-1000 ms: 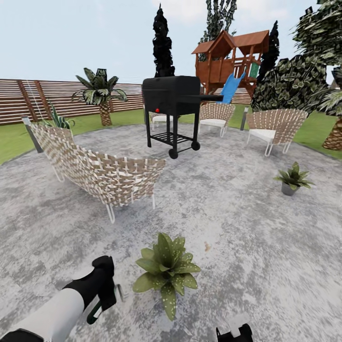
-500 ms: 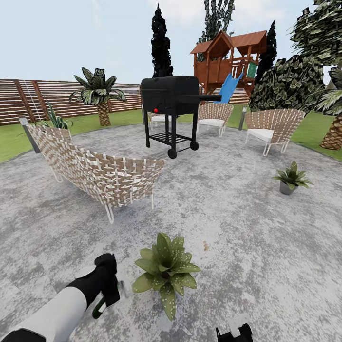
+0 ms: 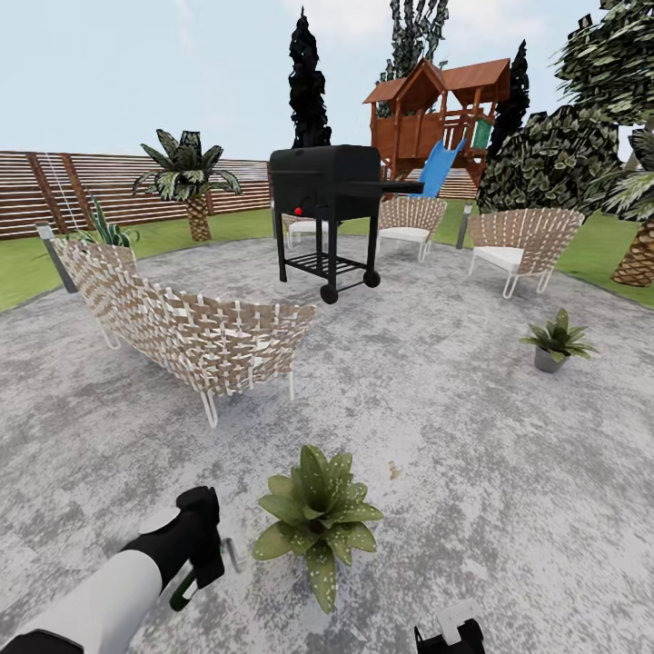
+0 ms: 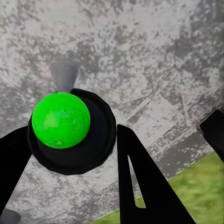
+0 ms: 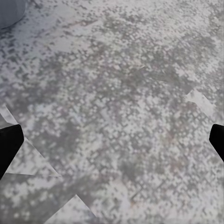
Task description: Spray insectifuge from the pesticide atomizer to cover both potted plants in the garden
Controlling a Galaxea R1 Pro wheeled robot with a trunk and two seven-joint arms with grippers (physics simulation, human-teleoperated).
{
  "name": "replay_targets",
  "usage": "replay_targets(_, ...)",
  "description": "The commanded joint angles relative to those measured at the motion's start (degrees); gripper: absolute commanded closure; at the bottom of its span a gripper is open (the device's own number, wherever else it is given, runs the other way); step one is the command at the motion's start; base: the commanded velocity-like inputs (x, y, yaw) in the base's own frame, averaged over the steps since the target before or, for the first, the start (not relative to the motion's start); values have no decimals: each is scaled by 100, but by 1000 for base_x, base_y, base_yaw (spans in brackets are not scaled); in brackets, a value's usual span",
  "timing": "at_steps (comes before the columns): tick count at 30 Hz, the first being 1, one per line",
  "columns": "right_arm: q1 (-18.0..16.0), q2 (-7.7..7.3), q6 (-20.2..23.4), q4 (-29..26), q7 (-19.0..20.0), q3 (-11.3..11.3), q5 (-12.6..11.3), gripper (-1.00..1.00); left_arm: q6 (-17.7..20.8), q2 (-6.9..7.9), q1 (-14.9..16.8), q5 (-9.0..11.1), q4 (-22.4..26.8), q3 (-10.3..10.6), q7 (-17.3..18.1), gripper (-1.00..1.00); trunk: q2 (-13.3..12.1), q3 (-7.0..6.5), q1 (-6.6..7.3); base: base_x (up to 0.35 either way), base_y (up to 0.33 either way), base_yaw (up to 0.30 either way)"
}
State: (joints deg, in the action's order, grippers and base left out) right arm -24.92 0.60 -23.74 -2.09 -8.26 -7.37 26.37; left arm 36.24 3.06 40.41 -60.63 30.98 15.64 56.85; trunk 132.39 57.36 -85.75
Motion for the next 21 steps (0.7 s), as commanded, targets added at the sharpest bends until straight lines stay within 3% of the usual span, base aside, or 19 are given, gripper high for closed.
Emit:
replay_targets(1, -4, 2, -12, 8, -27, -45, 61, -100, 41, -1, 2, -10, 25, 28, 26, 100, 2, 5, 1, 58, 37, 0)
replay_targets(7, -4, 10, -14, 6, -27, -45, 57, -100, 42, 3, 2, -10, -1, 56, -5, 100, 2, 5, 1, 113, 225, -21)
replay_targets(10, -4, 10, -14, 6, -27, -45, 53, -100, 41, 4, 2, -10, -14, 64, -7, 100, 2, 5, 1, 6, 247, -230)
replay_targets(18, -4, 11, -15, 6, -27, -45, 54, -100, 30, -5, -11, 0, -162, 71, -21, 100, 2, 5, 1, 0, 24, -239)
replay_targets(21, -4, 11, -15, 6, -27, -43, 55, -100, -14, -4, -15, 7, -524, 72, -425, 100, 2, 5, 1, 0, 0, -26)
